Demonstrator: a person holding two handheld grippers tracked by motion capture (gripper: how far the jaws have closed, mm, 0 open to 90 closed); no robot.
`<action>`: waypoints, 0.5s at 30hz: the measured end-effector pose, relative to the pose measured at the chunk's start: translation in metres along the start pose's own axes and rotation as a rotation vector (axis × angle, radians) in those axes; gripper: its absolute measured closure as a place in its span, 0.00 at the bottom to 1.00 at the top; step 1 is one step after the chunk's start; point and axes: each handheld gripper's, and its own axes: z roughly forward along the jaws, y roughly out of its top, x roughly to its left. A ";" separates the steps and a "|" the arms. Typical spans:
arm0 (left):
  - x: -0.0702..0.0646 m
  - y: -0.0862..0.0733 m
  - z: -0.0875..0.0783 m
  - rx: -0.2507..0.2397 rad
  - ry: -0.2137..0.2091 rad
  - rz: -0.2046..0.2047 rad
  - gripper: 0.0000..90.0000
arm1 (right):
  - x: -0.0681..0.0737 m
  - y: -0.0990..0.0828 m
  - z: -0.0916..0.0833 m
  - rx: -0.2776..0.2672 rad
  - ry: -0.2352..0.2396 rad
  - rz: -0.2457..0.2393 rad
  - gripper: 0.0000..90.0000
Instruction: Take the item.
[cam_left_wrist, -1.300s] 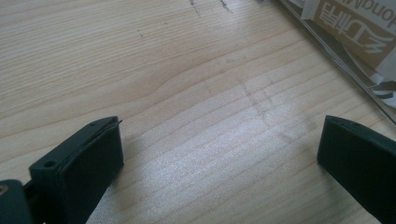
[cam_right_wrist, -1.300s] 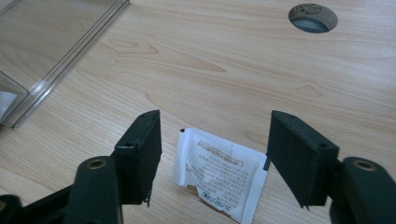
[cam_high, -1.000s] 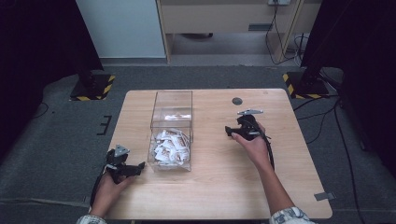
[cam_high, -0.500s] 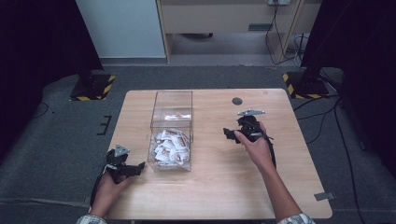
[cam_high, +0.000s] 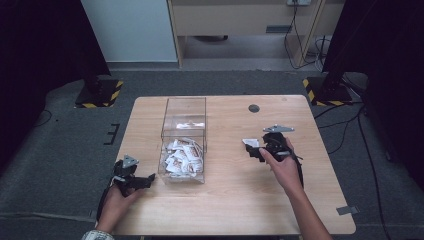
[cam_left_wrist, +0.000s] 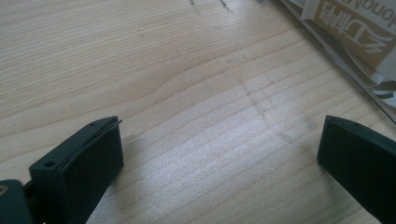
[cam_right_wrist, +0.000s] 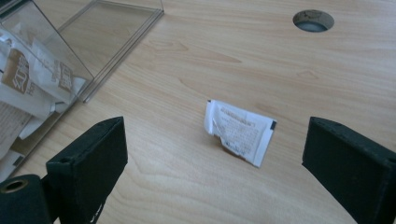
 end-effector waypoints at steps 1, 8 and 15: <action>0.000 0.000 0.000 0.000 0.000 0.000 0.00 | -0.001 -0.003 -0.002 -0.001 -0.003 -0.003 0.08; 0.000 0.000 0.000 0.000 0.000 0.000 0.00 | -0.002 -0.023 -0.014 0.002 -0.006 0.004 0.08; 0.000 0.000 0.000 0.000 0.000 0.000 0.00 | 0.003 -0.048 -0.022 0.012 0.005 -0.002 0.08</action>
